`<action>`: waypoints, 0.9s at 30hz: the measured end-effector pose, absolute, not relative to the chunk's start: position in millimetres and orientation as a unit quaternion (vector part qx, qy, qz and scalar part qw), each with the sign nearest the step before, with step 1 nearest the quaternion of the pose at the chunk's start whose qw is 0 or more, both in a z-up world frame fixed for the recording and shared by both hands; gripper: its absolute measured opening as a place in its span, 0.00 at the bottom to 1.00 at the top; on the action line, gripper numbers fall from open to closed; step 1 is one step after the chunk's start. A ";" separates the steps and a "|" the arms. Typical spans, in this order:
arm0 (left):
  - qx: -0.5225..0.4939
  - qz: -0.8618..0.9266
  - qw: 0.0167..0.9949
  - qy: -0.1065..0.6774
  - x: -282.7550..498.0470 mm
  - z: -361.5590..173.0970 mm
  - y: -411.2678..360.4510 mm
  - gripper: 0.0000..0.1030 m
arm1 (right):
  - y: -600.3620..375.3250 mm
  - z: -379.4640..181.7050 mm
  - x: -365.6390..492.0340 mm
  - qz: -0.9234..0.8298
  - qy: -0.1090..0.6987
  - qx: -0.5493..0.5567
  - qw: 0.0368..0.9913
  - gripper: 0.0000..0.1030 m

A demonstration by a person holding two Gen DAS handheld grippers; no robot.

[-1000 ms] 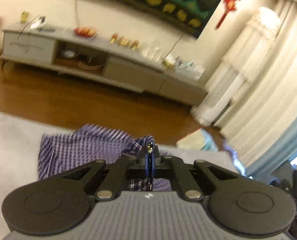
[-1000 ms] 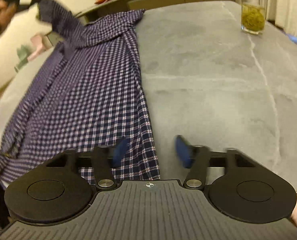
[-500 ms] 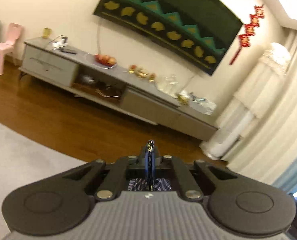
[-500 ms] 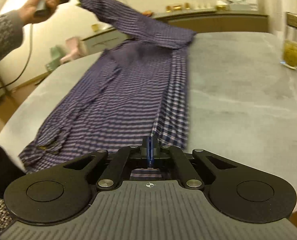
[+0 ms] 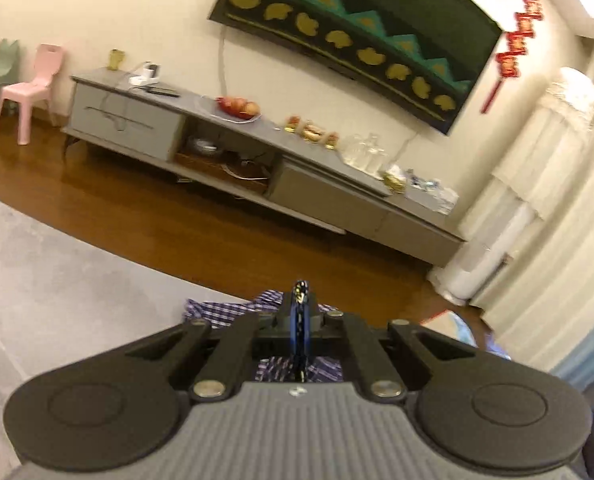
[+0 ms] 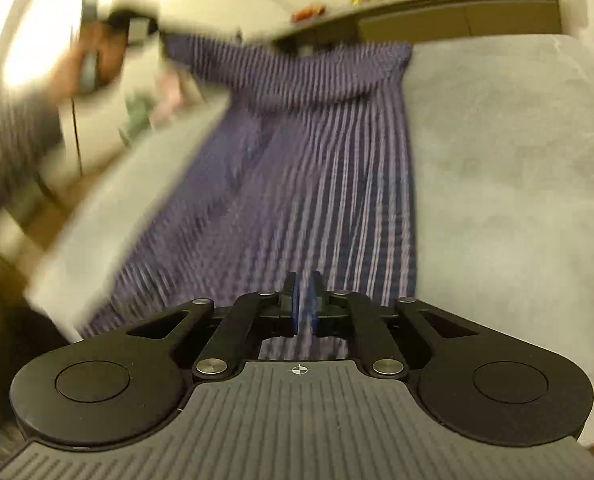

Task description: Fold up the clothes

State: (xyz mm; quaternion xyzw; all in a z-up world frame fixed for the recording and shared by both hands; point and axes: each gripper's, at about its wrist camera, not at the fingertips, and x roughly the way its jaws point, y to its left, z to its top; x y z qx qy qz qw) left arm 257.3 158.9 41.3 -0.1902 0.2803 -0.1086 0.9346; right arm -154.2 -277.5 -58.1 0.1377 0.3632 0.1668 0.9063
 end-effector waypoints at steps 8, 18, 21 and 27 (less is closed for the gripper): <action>-0.223 -0.051 0.933 0.278 219.9 10.9 197.6 0.03 | -333.6 -19.4 -60.8 0.128 0.350 0.100 0.922 0.18; -0.222 -0.003 0.939 0.263 202.2 -4.9 215.2 0.03 | -304.3 -48.7 82.2 0.130 0.369 0.034 0.920 0.18; -0.260 -0.017 0.936 0.236 185.3 6.1 221.7 0.03 | -295.7 -54.6 120.5 0.130 0.366 0.017 0.921 0.18; -0.237 -0.059 0.947 0.210 178.9 41.9 208.5 0.03 | -277.3 -61.2 205.6 0.121 0.344 -0.004 0.931 0.18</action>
